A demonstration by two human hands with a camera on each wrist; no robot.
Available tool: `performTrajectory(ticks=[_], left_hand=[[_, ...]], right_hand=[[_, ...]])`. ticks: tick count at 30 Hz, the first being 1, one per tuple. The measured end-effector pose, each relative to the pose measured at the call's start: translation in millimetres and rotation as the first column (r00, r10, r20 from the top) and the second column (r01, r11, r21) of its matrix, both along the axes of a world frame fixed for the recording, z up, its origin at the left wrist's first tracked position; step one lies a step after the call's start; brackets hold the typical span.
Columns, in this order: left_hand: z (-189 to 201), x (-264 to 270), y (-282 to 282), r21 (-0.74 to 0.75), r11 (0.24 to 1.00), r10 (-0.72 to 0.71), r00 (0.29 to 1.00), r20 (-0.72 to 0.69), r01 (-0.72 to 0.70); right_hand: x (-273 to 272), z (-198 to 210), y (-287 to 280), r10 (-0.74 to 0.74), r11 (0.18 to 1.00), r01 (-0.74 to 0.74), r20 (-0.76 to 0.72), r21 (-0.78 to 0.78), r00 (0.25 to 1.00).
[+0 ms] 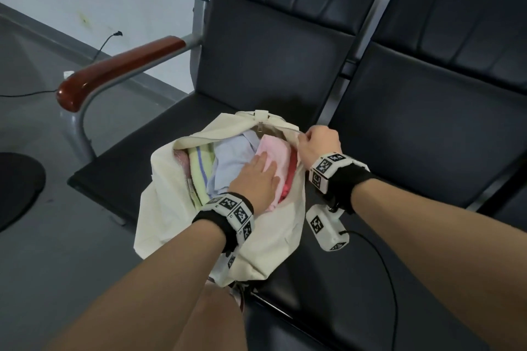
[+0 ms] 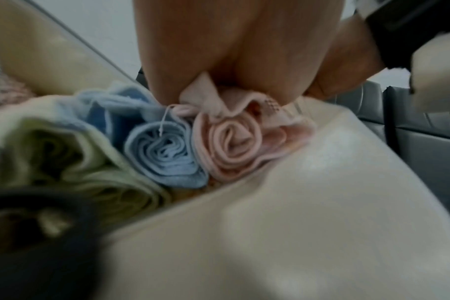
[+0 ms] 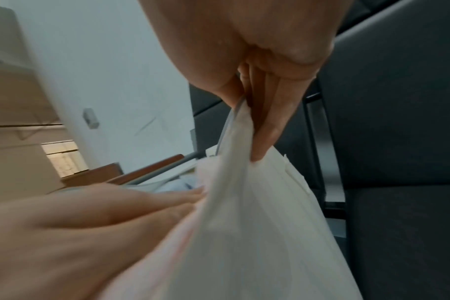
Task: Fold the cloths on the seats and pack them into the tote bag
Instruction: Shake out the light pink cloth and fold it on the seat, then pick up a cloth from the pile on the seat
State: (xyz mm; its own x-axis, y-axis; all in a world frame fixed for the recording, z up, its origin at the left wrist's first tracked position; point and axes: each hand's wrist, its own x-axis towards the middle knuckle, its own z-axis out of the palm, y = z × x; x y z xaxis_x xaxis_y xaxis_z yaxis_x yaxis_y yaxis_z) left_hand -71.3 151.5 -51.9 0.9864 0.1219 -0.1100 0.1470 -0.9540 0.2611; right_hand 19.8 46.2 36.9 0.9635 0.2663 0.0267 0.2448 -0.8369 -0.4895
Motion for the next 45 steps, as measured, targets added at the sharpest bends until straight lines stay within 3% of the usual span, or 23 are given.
performTrajectory(ticks=[2,4,7,12,16,19,23,27,33,38,45], left_hand=[[-6,12,-1,0.038,0.999,-0.038,0.999,-0.02,0.038],[-11,22,-4,-0.032,0.999,-0.008,0.999,-0.051,0.006],[-14,39,-11,-0.023,1.0,0.013,0.994,-0.105,-0.016],[-2,44,-26,0.005,1.0,0.002,0.993,-0.114,-0.001],[2,24,-31,-0.128,0.975,0.185,0.983,-0.001,-0.183],[15,0,-43,-0.246,0.915,0.307,0.947,-0.094,-0.321],[38,-24,-68,-0.263,0.89,0.371,0.927,-0.055,-0.372],[74,-36,-106,-0.229,0.923,0.331,0.942,0.063,-0.309],[132,-39,-180,-0.247,0.965,0.129,0.98,0.153,-0.088],[167,-50,-241,-0.153,0.987,-0.023,0.989,0.143,0.045],[199,-61,-297,-0.096,0.987,-0.122,0.987,0.107,0.132]], right_hand=[[-8,-2,-4,0.056,0.998,-0.056,0.01,0.01,0.998],[-18,-8,-12,0.098,0.995,-0.098,0.008,-0.001,0.995],[-30,-22,-28,0.122,0.993,-0.122,-0.015,-0.001,0.992],[-39,-33,-44,0.139,0.99,-0.141,-0.146,-0.007,0.979],[-49,-22,-61,0.135,0.991,-0.133,-0.168,0.022,0.977],[-60,-7,-77,0.135,0.991,-0.134,-0.161,0.017,0.978],[-76,20,-106,0.119,0.993,-0.119,-0.124,0.011,0.985],[-92,49,-142,0.087,0.996,-0.086,-0.071,0.025,0.994],[-113,91,-214,-0.004,0.999,0.004,0.012,0.041,1.0],[-126,114,-281,-0.111,0.994,0.11,0.03,0.03,0.993],[-145,144,-355,-0.218,0.975,0.214,0.07,0.059,0.973]])
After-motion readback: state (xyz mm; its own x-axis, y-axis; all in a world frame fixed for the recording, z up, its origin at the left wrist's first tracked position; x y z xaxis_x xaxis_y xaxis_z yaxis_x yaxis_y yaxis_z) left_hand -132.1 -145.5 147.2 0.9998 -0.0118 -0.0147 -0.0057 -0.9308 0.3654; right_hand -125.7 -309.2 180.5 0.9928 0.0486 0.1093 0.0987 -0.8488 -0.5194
